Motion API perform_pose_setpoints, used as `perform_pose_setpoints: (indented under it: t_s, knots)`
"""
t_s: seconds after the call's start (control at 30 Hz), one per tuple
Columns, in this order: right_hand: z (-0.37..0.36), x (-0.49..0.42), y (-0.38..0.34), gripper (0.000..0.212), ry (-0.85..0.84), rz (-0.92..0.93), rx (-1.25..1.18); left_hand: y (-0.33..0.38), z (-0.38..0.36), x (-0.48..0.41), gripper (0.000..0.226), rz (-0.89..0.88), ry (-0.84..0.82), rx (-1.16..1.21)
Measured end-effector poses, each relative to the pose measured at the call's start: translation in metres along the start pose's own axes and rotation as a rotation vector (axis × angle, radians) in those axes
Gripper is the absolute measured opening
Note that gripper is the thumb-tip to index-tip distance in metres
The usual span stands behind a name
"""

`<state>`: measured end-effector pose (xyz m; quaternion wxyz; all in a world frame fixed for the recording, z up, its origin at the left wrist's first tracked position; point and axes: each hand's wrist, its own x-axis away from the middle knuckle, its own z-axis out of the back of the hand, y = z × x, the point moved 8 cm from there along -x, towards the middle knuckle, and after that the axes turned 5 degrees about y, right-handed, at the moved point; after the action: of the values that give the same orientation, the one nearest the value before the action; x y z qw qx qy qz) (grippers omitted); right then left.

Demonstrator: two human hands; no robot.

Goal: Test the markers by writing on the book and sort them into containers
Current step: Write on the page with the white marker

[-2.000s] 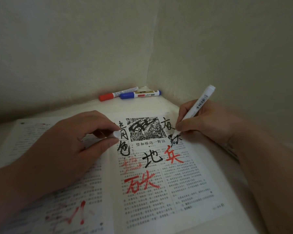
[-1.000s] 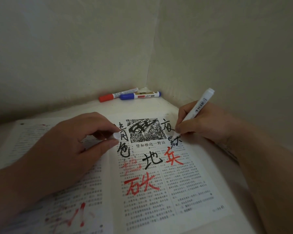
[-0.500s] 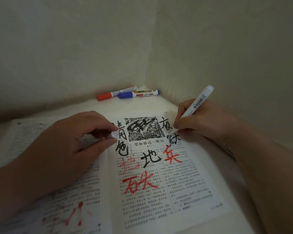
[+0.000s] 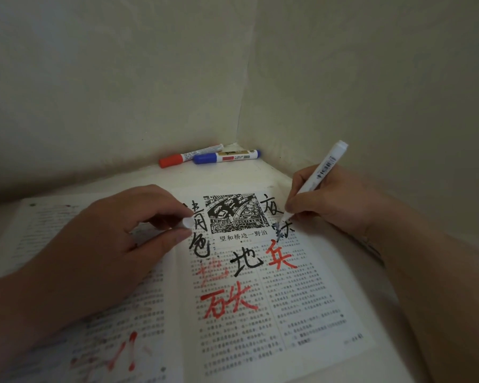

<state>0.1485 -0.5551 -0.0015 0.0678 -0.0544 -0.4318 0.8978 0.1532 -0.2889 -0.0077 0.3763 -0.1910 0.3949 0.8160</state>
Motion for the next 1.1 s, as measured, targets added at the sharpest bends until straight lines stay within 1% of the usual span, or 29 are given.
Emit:
perform_pose_setpoints:
  t_s: [0.07,0.13,0.23,0.43,0.5,0.57,0.7,1.1]
  knots:
    - [-0.0019,-0.0007,-0.0008,0.016,-0.016,-0.003,0.022,-0.001,0.0001,0.0001,0.013,0.001,-0.002,-0.008]
    - [-0.0033,-0.0005,0.0005,0.016,-0.032,-0.016,-0.006,-0.0019,0.0001,0.0005,0.016,0.008,-0.005,0.0]
    - [-0.002,0.0005,0.0004,0.014,-0.013,-0.005,-0.043,-0.0015,-0.0001,0.0009,0.017,0.007,-0.005,0.016]
    - [-0.0064,0.0028,-0.0041,0.015,-0.054,-0.011,-0.01,-0.0013,-0.0006,0.0001,0.02,0.008,-0.012,-0.001]
    - [-0.0051,0.0037,-0.0049,0.011,-0.033,-0.007,-0.031,-0.0011,-0.0007,0.0001,0.021,0.013,-0.016,-0.001]
    - [-0.0046,0.0037,-0.0046,0.011,-0.018,-0.003,-0.034,-0.0011,-0.0004,0.0,0.021,0.012,-0.01,-0.003]
    - [-0.0073,0.0039,-0.0035,0.011,-0.056,-0.015,-0.017,-0.0017,-0.0006,0.0003,0.02,0.015,-0.005,0.005]
    - [-0.0068,0.0023,-0.0037,0.012,-0.057,-0.002,-0.01,0.0001,-0.0004,0.0001,0.022,0.013,-0.012,-0.017]
